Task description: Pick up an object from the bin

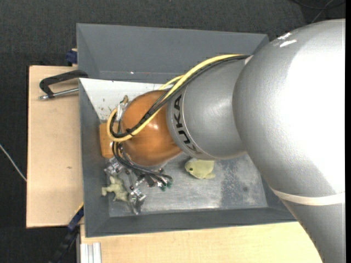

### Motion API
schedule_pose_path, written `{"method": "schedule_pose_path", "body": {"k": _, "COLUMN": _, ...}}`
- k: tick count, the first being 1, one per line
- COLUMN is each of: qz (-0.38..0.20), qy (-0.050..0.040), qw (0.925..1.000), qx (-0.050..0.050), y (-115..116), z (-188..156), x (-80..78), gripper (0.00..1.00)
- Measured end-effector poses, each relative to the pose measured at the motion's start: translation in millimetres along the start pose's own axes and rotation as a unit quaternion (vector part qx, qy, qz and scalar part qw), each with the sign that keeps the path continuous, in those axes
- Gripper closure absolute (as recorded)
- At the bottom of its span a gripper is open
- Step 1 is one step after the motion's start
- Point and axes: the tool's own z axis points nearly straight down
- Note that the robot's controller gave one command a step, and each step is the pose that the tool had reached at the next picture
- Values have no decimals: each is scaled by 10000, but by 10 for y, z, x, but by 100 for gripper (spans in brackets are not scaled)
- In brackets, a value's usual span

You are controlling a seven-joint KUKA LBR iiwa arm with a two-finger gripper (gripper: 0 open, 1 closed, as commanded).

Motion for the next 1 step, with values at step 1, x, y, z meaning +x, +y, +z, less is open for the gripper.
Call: {"method": "schedule_pose_path", "body": {"k": 1, "qz": 2, "qy": 4, "qw": 10000, "qx": -5, "y": 3, "z": -3, "x": 2, "gripper": 100}}
